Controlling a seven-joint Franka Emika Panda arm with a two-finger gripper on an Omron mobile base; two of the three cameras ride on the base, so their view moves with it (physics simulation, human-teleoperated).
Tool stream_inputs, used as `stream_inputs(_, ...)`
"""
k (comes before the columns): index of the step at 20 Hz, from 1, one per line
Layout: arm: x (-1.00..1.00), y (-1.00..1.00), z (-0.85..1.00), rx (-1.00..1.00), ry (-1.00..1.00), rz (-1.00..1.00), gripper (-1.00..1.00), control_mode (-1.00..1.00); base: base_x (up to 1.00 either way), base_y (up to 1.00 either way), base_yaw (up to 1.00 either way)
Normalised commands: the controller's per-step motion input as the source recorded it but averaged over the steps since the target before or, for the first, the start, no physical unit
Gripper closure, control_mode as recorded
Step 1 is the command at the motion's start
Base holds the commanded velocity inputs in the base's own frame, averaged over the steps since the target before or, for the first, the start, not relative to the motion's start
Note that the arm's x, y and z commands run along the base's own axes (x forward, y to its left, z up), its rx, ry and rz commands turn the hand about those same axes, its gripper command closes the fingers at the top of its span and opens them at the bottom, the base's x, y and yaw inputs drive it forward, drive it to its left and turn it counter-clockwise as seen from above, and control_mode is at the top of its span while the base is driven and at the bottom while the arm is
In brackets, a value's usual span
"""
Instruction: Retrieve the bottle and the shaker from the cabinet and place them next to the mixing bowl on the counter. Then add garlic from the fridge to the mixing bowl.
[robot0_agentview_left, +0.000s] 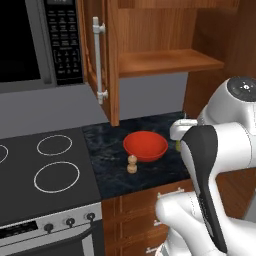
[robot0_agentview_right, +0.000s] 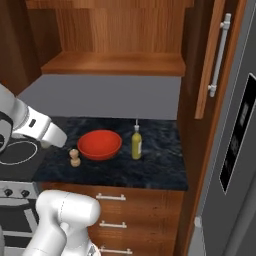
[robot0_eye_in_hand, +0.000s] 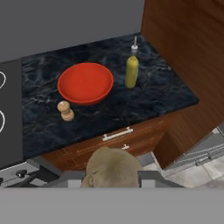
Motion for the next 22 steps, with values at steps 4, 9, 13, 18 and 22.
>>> stream_inputs(4,0.00,0.00,0.00,0.00,0.00,0.00,1.00,1.00,0.43,-0.31,0.04)
stream_inputs(9,0.00,0.00,0.00,0.00,0.00,0.00,1.00,1.00,0.25,-0.11,0.03)
stream_inputs(13,0.00,0.00,0.00,0.00,0.00,0.00,1.00,1.00,0.39,0.00,0.04)
stream_inputs(18,0.00,0.00,0.00,0.00,0.00,0.00,1.00,1.00,0.55,0.00,0.09)
stream_inputs(22,0.09,0.00,0.00,0.00,0.00,0.02,1.00,-1.00,0.30,-0.01,0.06)
